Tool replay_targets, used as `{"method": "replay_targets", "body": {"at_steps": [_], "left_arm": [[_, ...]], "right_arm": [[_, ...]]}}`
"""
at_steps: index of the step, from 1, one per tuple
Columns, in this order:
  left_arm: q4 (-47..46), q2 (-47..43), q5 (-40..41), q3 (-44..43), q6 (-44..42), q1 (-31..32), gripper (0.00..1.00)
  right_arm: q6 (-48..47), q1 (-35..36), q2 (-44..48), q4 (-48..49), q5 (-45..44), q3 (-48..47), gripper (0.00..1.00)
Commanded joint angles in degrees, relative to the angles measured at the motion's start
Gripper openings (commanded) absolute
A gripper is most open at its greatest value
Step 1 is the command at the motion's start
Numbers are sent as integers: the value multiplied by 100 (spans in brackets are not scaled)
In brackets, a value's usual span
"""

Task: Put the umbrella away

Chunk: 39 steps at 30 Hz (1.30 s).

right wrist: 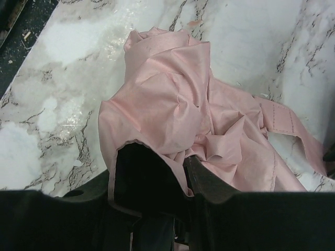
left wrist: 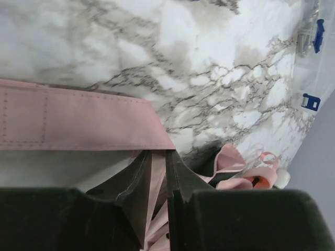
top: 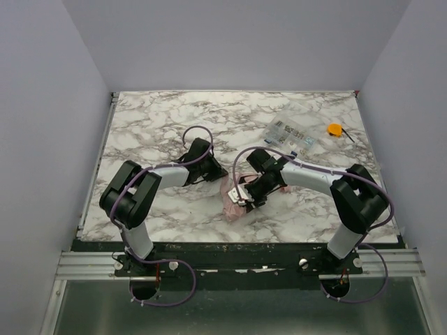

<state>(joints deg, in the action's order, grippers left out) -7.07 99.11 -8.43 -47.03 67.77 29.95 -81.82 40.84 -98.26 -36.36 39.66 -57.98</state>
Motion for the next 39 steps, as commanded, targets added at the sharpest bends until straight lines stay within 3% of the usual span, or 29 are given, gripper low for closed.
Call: {"method": "replay_targets", "body": {"at_steps": [1, 6, 12, 19, 23, 26, 29, 31, 33, 35, 37, 39], "left_arm": [[635, 324, -225, -695, -531, -7, 21], [1334, 475, 39, -1361, -1021, -175, 30], [2224, 884, -185, -2532, -1499, -358, 32], [2629, 940, -240, -3111, -1833, -602, 32], [2567, 472, 16, -3167, -2425, -718, 33], [2188, -330, 293, -2810, -3056, -745, 38], [1105, -1547, 420, -1502, -3390, -873, 47], [54, -2358, 119, -375, -3399, -1088, 55], [-848, -2892, -479, 513, -3297, -1363, 71], [-616, -2999, -1096, 751, -3146, -1619, 75], [494, -2738, -1416, 468, -3013, -1738, 72], [615, -2470, -1856, 599, -2628, -1714, 70]], "right_arm": [[956, 113, -502, -670, -686, 212, 7], [1223, 117, -559, -703, -889, 315, 7], [1666, 113, -981, -1263, -840, -169, 6], [2264, 104, -1413, -1293, -981, -367, 6], [2591, 88, -1583, -1283, -1093, -427, 6], [2702, 88, -1779, -1462, -1097, -570, 6], [2724, 87, -2011, -1722, -941, -794, 5], [2730, 87, -2125, -1791, -869, -891, 5], [2732, 84, -2203, -1805, -908, -969, 5], [2795, 105, -2133, -1543, -1188, -896, 5], [2849, 108, -1855, -1110, -1445, -656, 5], [2856, 106, -1584, -811, -1572, -469, 5]]}}
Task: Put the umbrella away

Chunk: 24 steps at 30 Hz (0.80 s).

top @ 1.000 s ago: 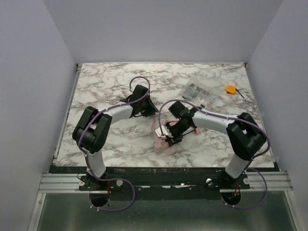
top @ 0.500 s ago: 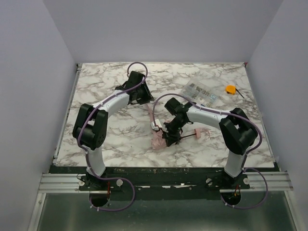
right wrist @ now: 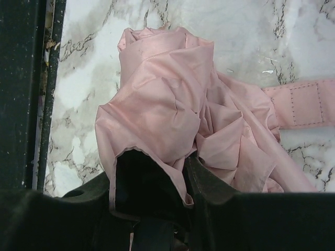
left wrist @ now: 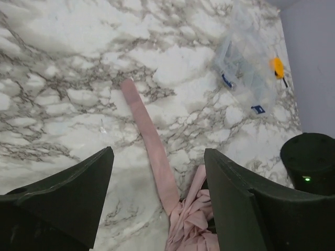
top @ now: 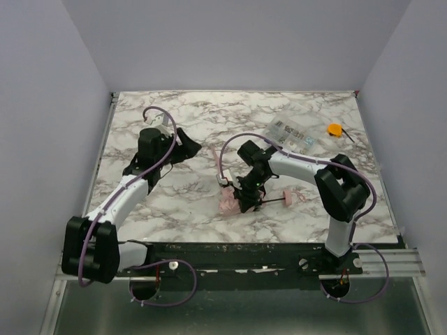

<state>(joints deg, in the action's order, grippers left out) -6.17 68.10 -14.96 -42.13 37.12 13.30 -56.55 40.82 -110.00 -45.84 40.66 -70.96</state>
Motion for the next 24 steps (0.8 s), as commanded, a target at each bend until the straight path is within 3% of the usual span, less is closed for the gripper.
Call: {"method": "replay_targets", "body": {"at_steps": [1, 4, 7, 11, 13, 17, 24], "left_arm": [[392, 742, -1362, 302, 656, 5, 70], [577, 1159, -981, 315, 1117, 425, 70], [1616, 1930, -472, -295, 1594, 917, 70], [2114, 2448, 191, -847, 1996, 1324, 68], [2149, 2708, 77, -1035, 2053, 1407, 68], [1540, 3070, -164, -886, 2238, 1488, 68], [-750, 3206, -632, -134, 2552, 1527, 70]], "right_arm": [[330, 111, -339, 240, -1721, 873, 5], [340, 158, -152, 615, -1912, 1022, 5], [328, 269, -109, 871, -2157, 1121, 6], [335, 357, -164, 936, -2259, 1153, 6], [346, 362, -114, 975, -2229, 1193, 6], [339, 365, -62, 981, -2191, 1194, 6], [329, 374, -48, 980, -2138, 1212, 6]]}}
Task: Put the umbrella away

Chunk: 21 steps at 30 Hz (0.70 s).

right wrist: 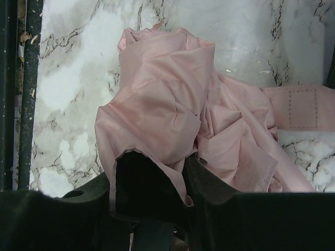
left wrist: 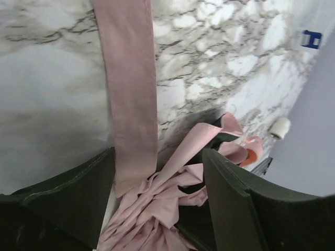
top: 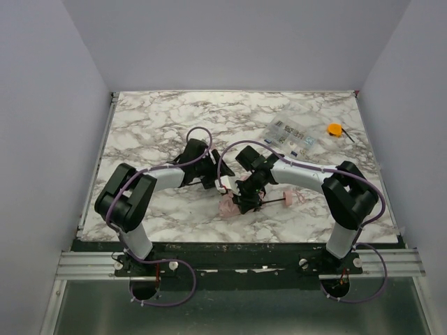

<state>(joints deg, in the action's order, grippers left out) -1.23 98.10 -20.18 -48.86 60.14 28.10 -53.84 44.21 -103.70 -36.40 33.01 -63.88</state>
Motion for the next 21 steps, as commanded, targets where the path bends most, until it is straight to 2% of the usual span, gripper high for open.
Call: {"method": "replay_targets", "body": {"at_steps": [1, 8, 14, 17, 19, 21], "left_arm": [[-1448, 192, -107, 621, 272, 38, 71], [-3631, 219, -367, 1400, 858, -68, 71], [-4746, 413, -609, 1718, 1359, -226, 68], [-5682, 501, -815, 1967, 1668, -341, 67], [-6353, 729, -1078, 1956, 1923, -404, 64], [-6732, 903, -1246, 1891, 2110, -427, 56]], "right_arm": [[58, 31, -660, 32, -1370, 507, 6], [58, 34, -660, 52, -1359, 517, 6], [49, 35, -628, 43, -1355, 545, 6], [33, 34, -620, 59, -1332, 553, 6], [32, 31, -671, 38, -1324, 518, 6], [31, 37, -688, 28, -1335, 516, 6]]}}
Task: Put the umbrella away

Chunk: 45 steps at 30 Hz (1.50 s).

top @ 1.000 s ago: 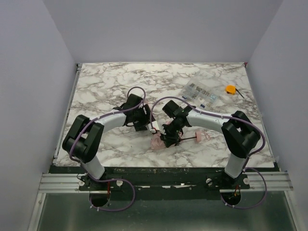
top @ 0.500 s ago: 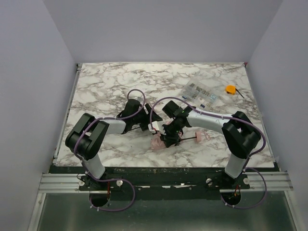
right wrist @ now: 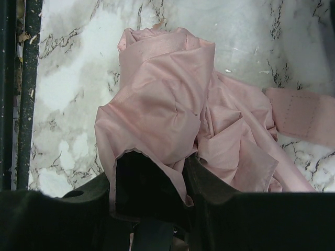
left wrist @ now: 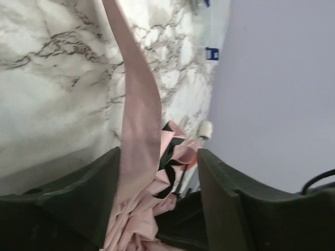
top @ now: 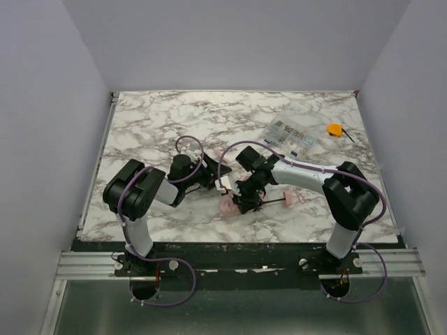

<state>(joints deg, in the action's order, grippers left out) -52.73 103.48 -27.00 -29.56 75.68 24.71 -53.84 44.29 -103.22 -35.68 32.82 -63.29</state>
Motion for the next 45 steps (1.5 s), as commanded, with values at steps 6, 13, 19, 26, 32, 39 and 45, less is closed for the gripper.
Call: {"method": "replay_targets", "body": {"at_steps": [6, 13, 19, 26, 32, 39, 45], "left_arm": [[-599, 295, -617, -214, 211, -97, 46], [1347, 17, -384, -572, -743, -87, 44], [994, 150, -509, -537, -628, -93, 25], [160, 184, -791, -416, -121, -89, 11], [-186, 5, -621, -295, 257, -115, 0], [2351, -689, 564, -955, -654, 145, 0], [3370, -261, 707, -1987, -870, 461, 0]], "right_arm": [[32, 27, -700, -44, -1316, 471, 6], [22, 36, -676, 0, -1347, 484, 6], [21, 38, -708, -18, -1361, 469, 6], [19, 40, -716, -9, -1372, 480, 6], [31, 38, -708, -14, -1383, 475, 6], [10, 151, -652, 123, -1592, 506, 6], [-7, 412, -471, 324, -1753, 510, 5]]}}
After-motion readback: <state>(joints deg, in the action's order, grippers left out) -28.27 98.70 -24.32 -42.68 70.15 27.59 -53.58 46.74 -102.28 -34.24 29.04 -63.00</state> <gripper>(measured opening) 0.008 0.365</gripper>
